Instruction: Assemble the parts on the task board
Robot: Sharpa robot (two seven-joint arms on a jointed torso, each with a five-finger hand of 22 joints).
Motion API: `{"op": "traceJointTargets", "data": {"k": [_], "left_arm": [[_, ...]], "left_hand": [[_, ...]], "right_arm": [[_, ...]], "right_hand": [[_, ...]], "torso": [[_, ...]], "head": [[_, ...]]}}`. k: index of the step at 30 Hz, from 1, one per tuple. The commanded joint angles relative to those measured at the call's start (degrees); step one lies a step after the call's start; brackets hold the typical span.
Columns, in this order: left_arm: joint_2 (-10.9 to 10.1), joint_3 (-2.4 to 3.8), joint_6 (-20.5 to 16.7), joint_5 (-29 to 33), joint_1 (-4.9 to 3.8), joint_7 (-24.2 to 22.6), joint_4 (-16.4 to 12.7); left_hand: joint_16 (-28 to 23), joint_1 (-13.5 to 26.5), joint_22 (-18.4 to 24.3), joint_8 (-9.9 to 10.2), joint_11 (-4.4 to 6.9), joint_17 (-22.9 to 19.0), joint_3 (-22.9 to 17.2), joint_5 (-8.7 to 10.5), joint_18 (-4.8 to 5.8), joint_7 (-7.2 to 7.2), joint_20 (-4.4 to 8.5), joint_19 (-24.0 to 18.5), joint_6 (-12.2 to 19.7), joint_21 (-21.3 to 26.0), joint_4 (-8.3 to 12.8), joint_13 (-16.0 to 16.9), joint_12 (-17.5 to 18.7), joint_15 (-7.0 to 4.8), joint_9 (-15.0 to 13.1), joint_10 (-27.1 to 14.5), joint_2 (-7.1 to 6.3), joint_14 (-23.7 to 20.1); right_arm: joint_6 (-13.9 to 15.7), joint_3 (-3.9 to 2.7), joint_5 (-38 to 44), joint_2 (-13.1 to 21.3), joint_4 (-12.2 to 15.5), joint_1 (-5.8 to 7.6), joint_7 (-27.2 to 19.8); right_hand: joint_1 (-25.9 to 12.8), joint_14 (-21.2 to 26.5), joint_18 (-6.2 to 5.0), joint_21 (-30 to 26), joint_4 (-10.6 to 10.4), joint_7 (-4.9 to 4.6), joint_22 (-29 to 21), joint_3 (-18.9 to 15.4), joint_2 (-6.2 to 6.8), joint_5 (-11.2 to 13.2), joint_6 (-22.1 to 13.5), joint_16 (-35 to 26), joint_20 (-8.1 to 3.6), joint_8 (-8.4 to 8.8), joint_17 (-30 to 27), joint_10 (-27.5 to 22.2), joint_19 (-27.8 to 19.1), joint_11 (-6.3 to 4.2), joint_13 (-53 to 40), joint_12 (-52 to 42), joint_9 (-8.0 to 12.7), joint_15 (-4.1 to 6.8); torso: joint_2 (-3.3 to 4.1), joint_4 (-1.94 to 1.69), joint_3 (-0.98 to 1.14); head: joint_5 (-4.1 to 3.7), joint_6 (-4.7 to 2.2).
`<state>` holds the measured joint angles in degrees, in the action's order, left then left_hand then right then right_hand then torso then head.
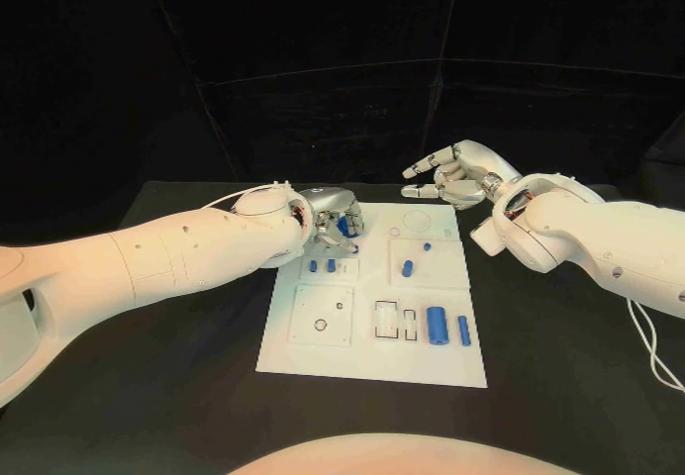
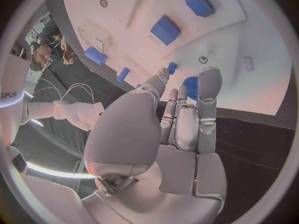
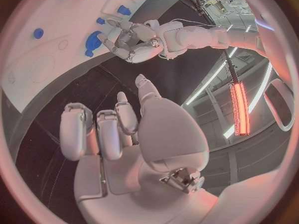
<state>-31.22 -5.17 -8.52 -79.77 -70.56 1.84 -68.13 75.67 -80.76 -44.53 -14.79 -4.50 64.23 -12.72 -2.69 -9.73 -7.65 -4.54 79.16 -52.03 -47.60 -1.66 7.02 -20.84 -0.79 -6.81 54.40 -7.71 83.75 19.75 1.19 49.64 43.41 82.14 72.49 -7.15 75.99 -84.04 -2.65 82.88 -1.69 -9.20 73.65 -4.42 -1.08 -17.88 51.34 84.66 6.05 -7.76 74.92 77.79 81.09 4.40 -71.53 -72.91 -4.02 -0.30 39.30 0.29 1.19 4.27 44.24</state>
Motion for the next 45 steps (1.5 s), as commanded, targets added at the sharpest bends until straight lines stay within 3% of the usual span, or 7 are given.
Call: {"op": "traceJointTargets", "data": {"k": [1,16,21,34,45], "left_arm": [[0.6,-0.01,1.8,-2.6,0.01,-0.8,0.5],[2.2,-0.04,5.4,-3.2,0.19,0.8,1.5],[2.5,-0.04,6.4,-3.9,0.26,1.4,1.7],[2.6,-0.04,8.8,-4.2,0.30,2.8,1.8],[2.7,-0.04,7.9,-4.6,0.35,2.9,2.1]], "left_hand": [[0.5,0.2,-1.0,0.4,0.07,0.2,-0.1,-0.11,1.24,-0.09,-0.09,0.7,-0.8,-0.9,0.3,-0.4,0.4,-0.23,0.3,0.7,0.35,1.3],[1.4,-0.4,-6.7,1.2,0.28,0.5,-2.8,-0.12,2.24,0.05,-0.14,2.2,-4.2,-6.3,1.1,-2.2,1.5,-0.01,1.3,4.5,1.89,1.8],[1.4,-0.1,-8.9,1.6,0.36,0.2,-3.8,-0.11,2.59,0.11,-0.11,2.7,-5.2,-8.4,1.4,-2.8,2.1,-0.05,1.7,5.9,1.84,1.7],[1.5,0.4,-10.0,2.5,0.41,-0.2,-5.9,-0.10,2.67,0.09,-0.11,2.5,-6.3,-9.3,1.8,-3.4,3.4,-0.06,2.3,7.2,1.95,1.7],[1.7,-1.3,-11.4,3.5,0.38,-0.5,-10.7,-0.10,2.80,-0.14,-0.07,2.2,-7.2,-10.4,4.0,-3.4,5.0,-0.10,2.8,8.4,2.88,1.6]], "right_arm": [[-0.2,-0.03,-0.1,-0.1,0.0,0.09,-0.2],[-0.2,-0.03,-0.1,-0.3,0.0,0.09,-0.2],[-0.2,-0.03,-0.1,-0.3,0.0,0.09,-0.2],[-0.2,-0.03,-0.1,-0.3,0.0,0.09,-0.1],[-0.2,-0.03,-0.1,-0.4,0.0,0.09,-0.2]], "right_hand": [[-0.3,-3.4,-0.93,-0.3,-0.1,-0.08,-0.1,-0.1,-0.51,-0.2,-0.3,-0.3,-0.09,-0.12,3.8,-0.2,-0.1,-0.24,0.0,0.3,0.1,0.52],[-0.2,-3.4,-0.95,-0.3,-0.1,-0.08,-0.1,0.0,-0.63,-0.3,-0.3,-0.3,-0.09,-0.13,3.8,-0.2,-0.2,-0.24,0.0,0.3,0.1,0.53],[-0.2,-3.4,-0.95,-0.3,-0.1,-0.08,-0.1,0.0,-0.63,-0.3,-0.3,-0.3,-0.09,-0.13,3.8,-0.2,-0.2,-0.24,0.0,0.3,0.1,0.53],[-0.2,-3.4,-0.95,-0.3,-0.1,-0.08,-0.1,0.0,-0.68,-0.4,-0.3,-0.3,-0.09,-0.14,3.7,-0.2,-0.2,-0.24,0.0,0.3,0.1,0.53],[-0.2,-3.4,-0.93,-0.3,-0.1,-0.08,-0.1,0.1,-0.76,-0.4,-0.3,-0.3,-0.09,-0.15,3.8,-0.1,-0.1,-0.24,0.0,0.3,0.1,0.53]], "torso": [[-0.01,-0.05,0.01],[-0.02,-0.07,0.03],[-0.07,-0.07,0.05],[-0.06,-0.12,0.03],[-0.04,-0.11,0.01]], "head": [[-0.06,-0.01],[-0.20,0.24],[-0.22,0.29],[-0.28,0.28],[-0.37,0.25]]}}
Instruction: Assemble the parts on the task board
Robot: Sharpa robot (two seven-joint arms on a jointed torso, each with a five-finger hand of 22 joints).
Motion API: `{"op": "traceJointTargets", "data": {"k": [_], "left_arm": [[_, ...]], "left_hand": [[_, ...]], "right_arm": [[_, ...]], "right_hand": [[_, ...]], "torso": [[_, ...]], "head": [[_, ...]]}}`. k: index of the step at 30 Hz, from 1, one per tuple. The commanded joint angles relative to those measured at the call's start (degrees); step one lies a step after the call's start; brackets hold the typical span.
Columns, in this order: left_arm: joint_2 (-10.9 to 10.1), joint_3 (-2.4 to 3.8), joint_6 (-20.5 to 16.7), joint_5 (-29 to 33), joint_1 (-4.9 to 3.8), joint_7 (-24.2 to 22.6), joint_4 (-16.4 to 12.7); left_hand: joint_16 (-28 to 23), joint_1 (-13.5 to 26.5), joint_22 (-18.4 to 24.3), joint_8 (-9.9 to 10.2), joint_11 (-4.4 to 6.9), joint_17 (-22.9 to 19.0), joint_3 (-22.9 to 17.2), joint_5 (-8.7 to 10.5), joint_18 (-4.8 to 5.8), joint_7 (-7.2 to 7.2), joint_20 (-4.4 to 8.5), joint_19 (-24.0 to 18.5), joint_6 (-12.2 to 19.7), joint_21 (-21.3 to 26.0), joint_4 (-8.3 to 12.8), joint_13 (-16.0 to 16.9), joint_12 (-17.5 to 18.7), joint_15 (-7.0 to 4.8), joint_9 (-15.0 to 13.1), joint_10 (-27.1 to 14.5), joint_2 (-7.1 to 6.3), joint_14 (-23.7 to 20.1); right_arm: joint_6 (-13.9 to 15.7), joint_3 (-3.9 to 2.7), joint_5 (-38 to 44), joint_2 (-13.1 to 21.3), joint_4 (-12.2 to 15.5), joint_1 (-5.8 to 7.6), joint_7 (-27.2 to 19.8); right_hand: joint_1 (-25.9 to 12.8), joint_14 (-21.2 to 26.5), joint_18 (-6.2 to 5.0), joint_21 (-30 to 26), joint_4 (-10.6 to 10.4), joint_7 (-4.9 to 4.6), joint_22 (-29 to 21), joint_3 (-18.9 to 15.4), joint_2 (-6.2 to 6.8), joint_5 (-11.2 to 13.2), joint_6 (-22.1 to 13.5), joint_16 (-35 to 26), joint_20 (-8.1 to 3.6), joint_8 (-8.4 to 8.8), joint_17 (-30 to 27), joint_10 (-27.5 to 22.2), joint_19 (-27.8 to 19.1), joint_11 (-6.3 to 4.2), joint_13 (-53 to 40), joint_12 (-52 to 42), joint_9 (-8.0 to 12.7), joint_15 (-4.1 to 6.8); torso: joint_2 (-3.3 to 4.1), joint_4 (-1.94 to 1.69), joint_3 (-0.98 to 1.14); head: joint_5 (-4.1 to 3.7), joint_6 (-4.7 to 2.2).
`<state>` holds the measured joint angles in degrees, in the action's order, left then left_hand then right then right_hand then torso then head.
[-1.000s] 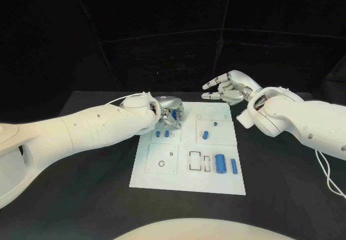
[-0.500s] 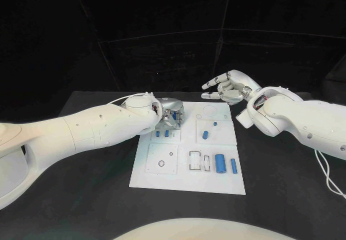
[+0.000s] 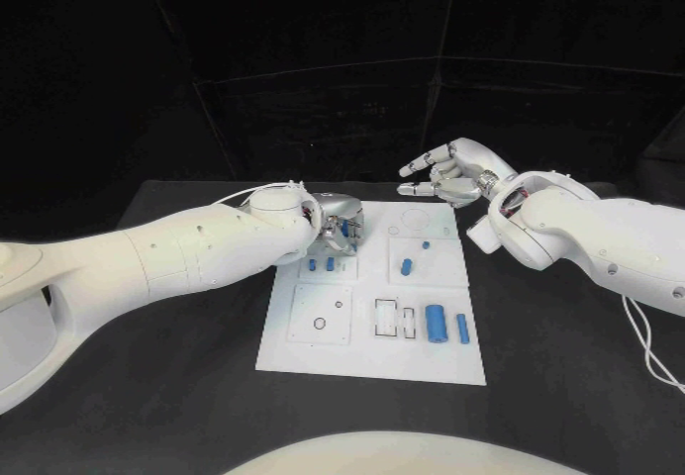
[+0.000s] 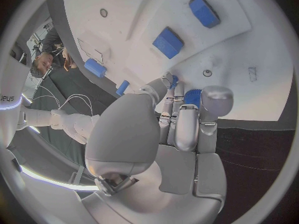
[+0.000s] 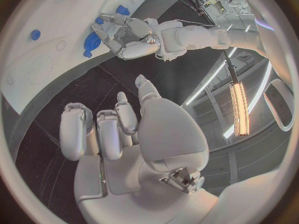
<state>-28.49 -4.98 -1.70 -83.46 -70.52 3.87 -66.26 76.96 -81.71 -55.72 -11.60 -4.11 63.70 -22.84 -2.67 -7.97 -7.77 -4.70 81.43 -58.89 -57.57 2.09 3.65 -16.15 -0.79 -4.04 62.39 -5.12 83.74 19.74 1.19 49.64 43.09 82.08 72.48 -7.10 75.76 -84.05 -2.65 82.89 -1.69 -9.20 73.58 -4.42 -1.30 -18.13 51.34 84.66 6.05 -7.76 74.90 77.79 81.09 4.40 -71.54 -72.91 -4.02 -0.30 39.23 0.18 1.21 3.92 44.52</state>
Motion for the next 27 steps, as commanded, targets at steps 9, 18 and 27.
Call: {"op": "traceJointTargets", "data": {"k": [9,18,27], "left_arm": [[-0.6,-0.21,-2.8,-1.1,0.39,-1.8,-0.6],[-2.4,-0.03,-5.6,-0.5,0.36,-2.9,-2.8],[-5.3,1.53,-6.9,0.5,0.30,-2.9,-5.5]], "left_hand": [[0.9,0.8,-4.1,-0.3,0.75,0.0,-4.9,-0.11,1.59,0.30,0.43,0.6,-4.5,-4.1,2.0,0.3,0.7,-0.64,-0.3,4.7,0.73,1.7],[0.9,1.8,-5.2,0.1,0.77,-0.3,-5.6,-0.10,1.75,0.32,0.53,0.7,-4.8,-5.0,2.3,0.2,1.5,-0.70,-0.2,5.2,0.49,1.7],[0.9,2.1,-5.2,0.3,0.71,-0.4,-5.7,-0.10,1.75,0.26,0.52,0.6,-4.7,-5.0,2.4,0.2,1.8,-0.65,-0.2,5.2,0.31,1.7]], "right_arm": [[-0.1,-0.03,-0.1,0.0,0.1,0.10,-0.3],[0.0,-0.03,-0.1,0.1,0.2,0.10,-0.4],[0.1,-0.03,-0.1,0.2,0.1,0.09,-0.4]], "right_hand": [[0.1,-3.4,-0.94,-0.3,-0.1,-0.08,0.0,0.1,-0.60,-0.2,-0.3,-0.4,-0.09,-0.15,3.8,-0.1,-0.1,-0.24,0.0,0.3,0.1,0.53],[0.1,-3.4,-0.94,-0.3,-0.1,-0.08,0.0,0.1,-0.60,-0.2,-0.3,-0.4,-0.09,-0.15,3.8,-0.1,-0.1,-0.24,0.0,0.3,0.1,0.53],[0.1,-3.4,-0.94,-0.3,-0.1,-0.08,0.0,0.1,-0.60,-0.2,-0.3,-0.4,-0.09,-0.15,3.8,-0.1,-0.1,-0.24,0.0,0.3,0.1,0.53]], "torso": [[-0.01,-0.07,0.00],[-0.03,-0.11,0.03],[0.01,-0.12,-0.03]], "head": [[0.14,-0.24],[0.35,-0.57],[0.66,-0.78]]}}
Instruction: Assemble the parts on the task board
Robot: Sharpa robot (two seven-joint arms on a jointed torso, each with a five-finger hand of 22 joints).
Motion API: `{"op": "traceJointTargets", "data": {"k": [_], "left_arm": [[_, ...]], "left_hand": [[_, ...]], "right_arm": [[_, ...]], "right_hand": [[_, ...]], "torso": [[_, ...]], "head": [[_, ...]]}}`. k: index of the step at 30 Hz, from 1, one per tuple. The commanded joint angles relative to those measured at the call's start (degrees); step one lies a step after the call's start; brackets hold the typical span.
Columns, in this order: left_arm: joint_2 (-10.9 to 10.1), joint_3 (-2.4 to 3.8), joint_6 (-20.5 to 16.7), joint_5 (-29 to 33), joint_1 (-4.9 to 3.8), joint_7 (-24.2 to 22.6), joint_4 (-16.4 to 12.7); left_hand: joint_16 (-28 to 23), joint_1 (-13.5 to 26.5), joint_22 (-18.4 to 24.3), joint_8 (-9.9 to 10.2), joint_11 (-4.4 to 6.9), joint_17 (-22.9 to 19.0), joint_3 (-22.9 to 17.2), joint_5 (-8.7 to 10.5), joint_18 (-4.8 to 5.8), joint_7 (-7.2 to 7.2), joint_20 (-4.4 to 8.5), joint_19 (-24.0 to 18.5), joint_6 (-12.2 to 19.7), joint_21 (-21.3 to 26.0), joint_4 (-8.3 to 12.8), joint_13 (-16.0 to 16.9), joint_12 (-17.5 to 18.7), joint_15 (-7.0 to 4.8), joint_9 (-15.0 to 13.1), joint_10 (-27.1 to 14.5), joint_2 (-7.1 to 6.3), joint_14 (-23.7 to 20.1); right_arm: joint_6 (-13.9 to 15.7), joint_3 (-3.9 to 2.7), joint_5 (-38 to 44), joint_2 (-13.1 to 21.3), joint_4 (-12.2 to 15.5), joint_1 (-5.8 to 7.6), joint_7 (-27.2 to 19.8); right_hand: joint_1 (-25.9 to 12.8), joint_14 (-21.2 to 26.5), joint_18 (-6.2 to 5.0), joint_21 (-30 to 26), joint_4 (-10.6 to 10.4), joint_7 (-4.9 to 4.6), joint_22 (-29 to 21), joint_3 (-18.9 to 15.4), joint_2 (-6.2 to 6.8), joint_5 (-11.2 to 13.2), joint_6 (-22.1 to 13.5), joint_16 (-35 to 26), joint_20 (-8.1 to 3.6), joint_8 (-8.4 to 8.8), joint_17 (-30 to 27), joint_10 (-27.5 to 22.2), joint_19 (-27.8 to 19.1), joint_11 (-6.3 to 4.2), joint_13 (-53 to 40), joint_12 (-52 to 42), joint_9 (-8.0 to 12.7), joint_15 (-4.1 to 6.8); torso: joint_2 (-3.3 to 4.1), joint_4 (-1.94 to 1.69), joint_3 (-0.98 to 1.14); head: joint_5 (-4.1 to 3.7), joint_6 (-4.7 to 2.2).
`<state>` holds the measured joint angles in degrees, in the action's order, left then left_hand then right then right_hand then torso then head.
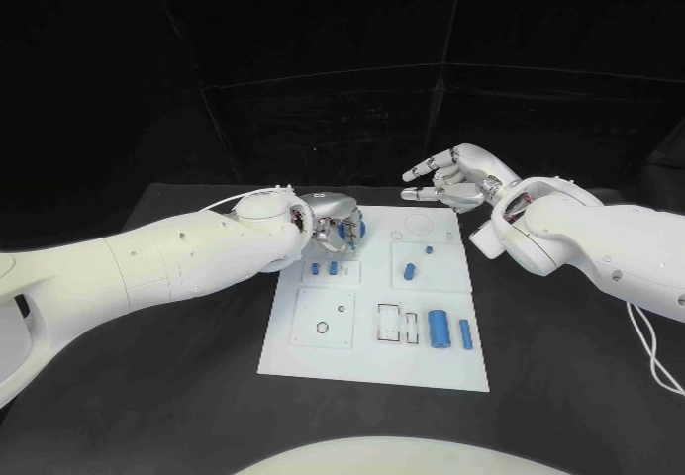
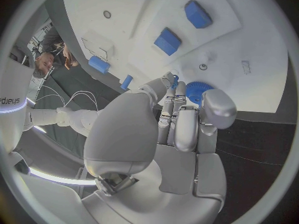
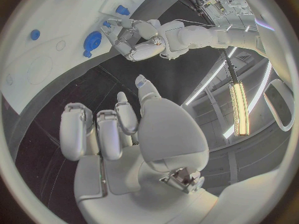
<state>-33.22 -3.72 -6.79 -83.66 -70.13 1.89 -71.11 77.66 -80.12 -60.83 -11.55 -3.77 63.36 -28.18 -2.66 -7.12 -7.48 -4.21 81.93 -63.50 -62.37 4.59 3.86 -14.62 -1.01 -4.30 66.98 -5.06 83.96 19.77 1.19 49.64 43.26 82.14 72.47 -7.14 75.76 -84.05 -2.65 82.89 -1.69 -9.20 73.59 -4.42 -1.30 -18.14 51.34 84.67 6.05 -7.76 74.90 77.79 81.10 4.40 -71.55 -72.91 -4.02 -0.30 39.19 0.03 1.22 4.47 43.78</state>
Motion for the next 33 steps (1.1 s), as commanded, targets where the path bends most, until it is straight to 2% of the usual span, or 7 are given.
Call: {"op": "traceJointTargets", "data": {"k": [1,7,14,15,27,33], "left_arm": [[-1.0,0.47,-1.9,0.7,-0.09,-0.9,-1.1],[-3.9,1.24,-1.6,0.9,-0.09,-0.3,-3.0],[-5.9,1.43,0.0,1.4,-0.08,0.5,-3.4],[-6.1,1.43,0.3,1.4,-0.07,0.5,-3.3],[-6.0,1.42,2.6,1.6,-0.01,1.0,-2.6],[-5.7,1.41,3.7,1.6,0.01,1.4,-2.1]], "left_hand": [[0.2,0.6,-0.1,0.3,0.36,0.0,-0.4,-0.11,0.89,-0.04,0.03,0.1,-0.1,-0.2,0.0,0.0,0.3,-0.43,0.1,0.6,0.22,1.4],[0.2,0.7,-0.3,0.4,0.35,0.0,-0.5,-0.10,0.92,-0.05,0.02,0.1,-0.1,-0.3,0.1,0.0,0.5,-0.42,0.1,0.7,0.02,1.4],[0.2,1.4,-0.4,0.6,0.33,-0.2,-0.4,-0.08,0.94,-0.04,0.00,0.1,-0.2,-0.4,0.2,0.0,0.8,-0.38,0.1,0.9,-0.35,1.4],[0.2,1.6,-0.5,0.7,0.32,-0.3,-0.3,-0.08,0.95,-0.03,-0.02,0.1,-0.2,-0.5,0.1,0.0,0.9,-0.37,0.1,0.9,-0.45,1.4],[0.2,2.2,-0.5,0.8,0.36,-0.4,-0.1,-0.08,0.94,0.05,-0.04,0.0,-0.3,-0.5,0.0,0.0,1.2,-0.38,0.1,1.1,-0.73,1.4],[0.1,2.2,-0.5,0.9,0.36,-0.4,0.0,-0.08,0.93,0.06,-0.04,0.0,-0.3,-0.4,0.0,0.0,1.3,-0.38,0.1,1.1,-0.77,1.4]], "right_arm": [[0.0,-0.03,-0.1,0.1,0.1,0.10,-0.4],[0.0,-0.03,-0.1,0.1,0.0,0.09,-0.4],[0.0,-0.02,-0.1,0.1,-0.1,0.08,-0.4],[0.0,-0.02,-0.1,0.1,-0.1,0.07,-0.4],[-0.1,-0.02,-0.1,0.0,-0.2,0.03,-0.4],[-0.1,-0.02,-0.1,0.0,-0.2,0.02,-0.4]], "right_hand": [[0.1,-3.4,-0.93,-0.3,-0.1,-0.08,0.0,0.1,-0.67,-0.2,-0.3,-0.4,-0.10,-0.16,3.8,-0.1,-0.1,-0.24,0.0,0.3,0.1,0.53],[0.0,-3.4,-0.93,-0.3,-0.1,-0.09,0.0,0.1,-0.73,-0.2,-0.3,-0.4,-0.10,-0.17,3.8,-0.1,-0.1,-0.24,0.0,0.3,0.1,0.53],[0.0,-3.4,-0.93,-0.3,-0.1,-0.09,0.0,0.1,-0.73,-0.2,-0.3,-0.4,-0.10,-0.17,3.8,-0.1,-0.1,-0.24,0.0,0.3,0.1,0.53],[0.0,-3.4,-0.93,-0.3,-0.1,-0.09,0.0,0.1,-0.73,-0.2,-0.3,-0.4,-0.10,-0.17,3.8,-0.1,-0.1,-0.24,0.0,0.3,0.1,0.53],[0.1,-3.4,-0.93,-0.3,-0.1,-0.09,0.0,0.1,-0.77,-0.3,-0.3,-0.4,-0.10,-0.18,3.7,-0.1,-0.1,-0.24,0.0,0.2,0.1,0.53],[0.1,-3.4,-0.93,-0.3,-0.1,-0.09,0.0,0.1,-0.77,-0.3,-0.3,-0.4,-0.10,-0.18,3.7,-0.1,-0.1,-0.24,0.0,0.2,0.1,0.53]], "torso": [[0.05,0.03,-0.04],[0.07,0.07,-0.06],[0.07,0.00,-0.07],[0.08,0.08,-0.07],[0.09,0.25,-0.02],[0.07,0.17,-0.02]], "head": [[0.15,-0.03],[0.18,-0.02],[0.27,0.09],[0.35,0.11],[0.42,0.30],[0.33,0.37]]}}
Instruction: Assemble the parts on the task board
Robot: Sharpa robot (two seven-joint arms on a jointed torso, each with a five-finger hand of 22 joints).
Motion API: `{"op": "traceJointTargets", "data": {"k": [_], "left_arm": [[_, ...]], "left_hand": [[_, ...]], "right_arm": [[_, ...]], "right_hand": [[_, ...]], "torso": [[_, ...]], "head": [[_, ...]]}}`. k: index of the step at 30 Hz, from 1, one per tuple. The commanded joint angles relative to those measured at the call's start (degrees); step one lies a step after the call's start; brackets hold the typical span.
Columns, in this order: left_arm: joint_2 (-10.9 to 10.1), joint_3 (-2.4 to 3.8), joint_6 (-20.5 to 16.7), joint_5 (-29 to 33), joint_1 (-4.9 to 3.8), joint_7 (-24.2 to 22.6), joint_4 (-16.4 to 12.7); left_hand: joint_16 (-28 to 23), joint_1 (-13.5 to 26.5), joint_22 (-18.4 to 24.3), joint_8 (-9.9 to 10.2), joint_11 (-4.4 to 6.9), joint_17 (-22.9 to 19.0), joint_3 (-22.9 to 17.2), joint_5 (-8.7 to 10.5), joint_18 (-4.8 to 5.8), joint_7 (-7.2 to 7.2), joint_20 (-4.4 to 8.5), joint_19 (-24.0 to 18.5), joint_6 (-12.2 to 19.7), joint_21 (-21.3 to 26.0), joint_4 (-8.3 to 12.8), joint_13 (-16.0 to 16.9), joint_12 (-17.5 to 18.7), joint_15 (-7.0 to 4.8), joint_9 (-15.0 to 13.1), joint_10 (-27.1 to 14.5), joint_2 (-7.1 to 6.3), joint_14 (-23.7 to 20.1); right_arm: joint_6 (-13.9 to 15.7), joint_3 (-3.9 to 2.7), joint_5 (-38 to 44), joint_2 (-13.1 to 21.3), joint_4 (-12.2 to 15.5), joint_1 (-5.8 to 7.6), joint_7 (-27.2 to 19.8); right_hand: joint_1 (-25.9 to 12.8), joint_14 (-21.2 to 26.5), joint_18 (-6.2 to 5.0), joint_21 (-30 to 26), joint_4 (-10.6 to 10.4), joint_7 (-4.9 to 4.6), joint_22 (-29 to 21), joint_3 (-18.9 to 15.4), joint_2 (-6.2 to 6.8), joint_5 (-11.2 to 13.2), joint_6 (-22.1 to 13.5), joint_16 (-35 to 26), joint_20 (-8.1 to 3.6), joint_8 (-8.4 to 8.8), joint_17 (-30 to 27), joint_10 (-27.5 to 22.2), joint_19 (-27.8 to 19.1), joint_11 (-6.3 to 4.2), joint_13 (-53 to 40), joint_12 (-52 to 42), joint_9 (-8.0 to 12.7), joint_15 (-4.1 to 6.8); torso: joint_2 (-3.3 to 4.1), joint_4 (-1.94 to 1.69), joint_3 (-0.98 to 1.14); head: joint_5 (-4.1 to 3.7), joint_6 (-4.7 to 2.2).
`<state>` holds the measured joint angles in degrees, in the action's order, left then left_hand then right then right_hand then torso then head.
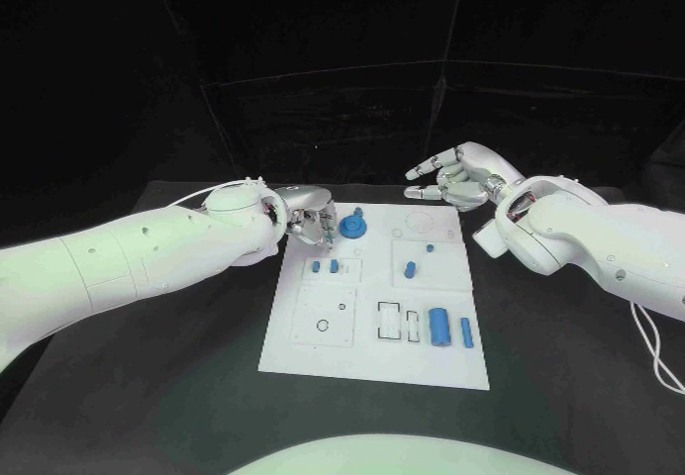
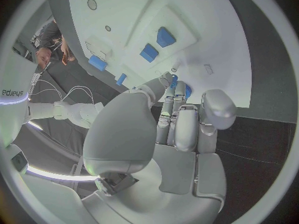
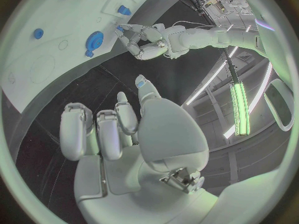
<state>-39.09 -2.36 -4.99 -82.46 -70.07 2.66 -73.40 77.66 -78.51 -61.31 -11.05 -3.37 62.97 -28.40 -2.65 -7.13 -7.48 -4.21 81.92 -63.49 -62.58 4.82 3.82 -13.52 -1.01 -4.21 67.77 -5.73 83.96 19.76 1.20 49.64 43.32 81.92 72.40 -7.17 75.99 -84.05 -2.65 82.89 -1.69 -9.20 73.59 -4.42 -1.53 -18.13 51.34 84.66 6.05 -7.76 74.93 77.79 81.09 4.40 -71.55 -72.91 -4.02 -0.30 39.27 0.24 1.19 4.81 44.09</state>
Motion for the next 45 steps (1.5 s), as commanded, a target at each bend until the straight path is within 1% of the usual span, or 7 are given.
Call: {"op": "traceJointTargets", "data": {"k": [1,3,7,19,39,43,45], "left_arm": [[0.2,0.05,2.0,0.4,-0.05,0.7,0.3],[0.4,0.05,2.2,0.4,-0.04,0.7,0.4],[0.7,0.04,2.5,0.4,-0.02,0.7,0.8],[1.8,-0.02,3.1,0.4,0.30,0.6,2.1],[2.5,-0.06,4.1,0.4,0.59,0.7,2.7],[2.6,-0.07,4.1,0.4,0.62,0.9,2.9],[2.6,-0.07,4.1,0.4,0.63,1.0,2.9]], "left_hand": [[0.1,0.7,0.0,0.4,-0.03,-0.1,0.2,-0.08,0.93,0.06,-0.03,0.0,-0.4,-0.2,-0.2,0.0,0.2,-0.38,0.1,0.3,-0.11,1.4],[0.1,0.7,0.0,0.4,-0.03,-0.2,0.2,-0.08,0.93,0.07,-0.04,-0.1,-0.3,-0.2,-0.2,0.0,0.2,-0.38,0.1,0.3,-0.15,1.3],[0.1,0.7,0.0,0.4,-0.03,-0.2,0.2,-0.08,0.93,0.07,-0.04,-0.1,-0.3,-0.2,-0.2,0.0,0.2,-0.38,0.1,0.3,-0.15,1.3],[0.1,0.8,0.0,0.5,-0.03,-0.3,0.2,-0.08,0.92,0.08,-0.04,-0.1,-0.3,-0.2,-0.2,0.0,0.3,-0.38,0.1,0.3,-0.17,1.3],[0.0,0.9,0.1,0.6,-0.04,-0.4,0.3,-0.07,0.90,0.08,-0.05,-0.2,-0.3,-0.1,-0.1,0.0,0.5,-0.38,0.1,0.3,-0.27,1.3],[0.0,1.1,0.0,0.8,-0.11,-0.4,0.4,-0.07,0.90,0.05,-0.08,-0.3,-0.1,-0.1,-0.1,0.0,0.8,-0.34,0.2,0.2,-0.49,1.3],[0.0,1.4,0.1,1.3,-0.35,-0.6,0.6,-0.07,0.90,-0.19,-0.14,-0.4,0.6,0.1,-0.1,-0.2,1.3,-0.20,0.3,-0.4,-0.81,1.2]], "right_arm": [[-0.1,-0.03,-0.1,0.0,0.0,0.09,-0.3],[-0.1,-0.03,-0.1,-0.1,0.0,0.09,-0.4],[-0.1,-0.03,-0.1,-0.1,0.0,0.09,-0.4],[-0.1,-0.03,-0.1,-0.1,0.0,0.09,-0.4],[-0.1,-0.03,-0.1,-0.2,0.0,0.08,-0.4],[-0.1,-0.03,-0.1,-0.1,0.0,0.08,-0.3],[-0.1,-0.03,-0.1,-0.1,0.0,0.08,-0.3]], "right_hand": [[-0.2,-3.4,-0.94,-0.3,-0.1,-0.09,0.0,0.1,-0.53,-0.3,-0.3,-0.4,-0.10,-0.18,3.7,-0.1,-0.1,-0.24,0.0,0.2,0.1,0.53],[-0.2,-3.4,-0.94,-0.3,-0.1,-0.09,0.0,0.1,-0.53,-0.3,-0.3,-0.4,-0.10,-0.18,3.7,-0.1,-0.1,-0.24,0.0,0.2,0.1,0.53],[-0.2,-3.4,-0.94,-0.3,-0.1,-0.09,0.0,0.1,-0.53,-0.3,-0.3,-0.4,-0.10,-0.18,3.7,-0.1,-0.1,-0.24,0.0,0.2,0.1,0.53],[-0.2,-3.4,-0.94,-0.3,-0.1,-0.09,0.0,0.1,-0.53,-0.3,-0.3,-0.4,-0.10,-0.18,3.7,-0.1,-0.1,-0.24,0.0,0.2,0.1,0.53],[-0.2,-3.4,-0.94,-0.3,-0.1,-0.09,0.0,0.1,-0.53,-0.3,-0.3,-0.4,-0.10,-0.18,3.7,-0.1,-0.1,-0.24,0.0,0.2,0.1,0.53],[-0.2,-3.4,-0.94,-0.3,-0.1,-0.09,0.0,0.1,-0.53,-0.3,-0.3,-0.4,-0.10,-0.18,3.7,-0.1,-0.1,-0.24,0.0,0.2,0.1,0.53],[-0.2,-3.4,-0.94,-0.3,-0.1,-0.09,0.0,0.1,-0.53,-0.3,-0.3,-0.4,-0.10,-0.18,3.7,-0.1,-0.1,-0.24,0.0,0.2,0.1,0.53]], "torso": [[-0.03,-0.04,0.04],[-0.01,0.01,0.08],[-0.01,0.00,0.01],[0.00,-0.02,0.01],[-0.01,-0.03,0.04],[-0.03,-0.02,0.06],[-0.03,-0.04,0.03]], "head": [[0.01,0.09],[-0.04,0.10],[-0.09,0.11],[-0.17,0.17],[-0.22,0.32],[-0.27,0.35],[-0.31,0.36]]}}
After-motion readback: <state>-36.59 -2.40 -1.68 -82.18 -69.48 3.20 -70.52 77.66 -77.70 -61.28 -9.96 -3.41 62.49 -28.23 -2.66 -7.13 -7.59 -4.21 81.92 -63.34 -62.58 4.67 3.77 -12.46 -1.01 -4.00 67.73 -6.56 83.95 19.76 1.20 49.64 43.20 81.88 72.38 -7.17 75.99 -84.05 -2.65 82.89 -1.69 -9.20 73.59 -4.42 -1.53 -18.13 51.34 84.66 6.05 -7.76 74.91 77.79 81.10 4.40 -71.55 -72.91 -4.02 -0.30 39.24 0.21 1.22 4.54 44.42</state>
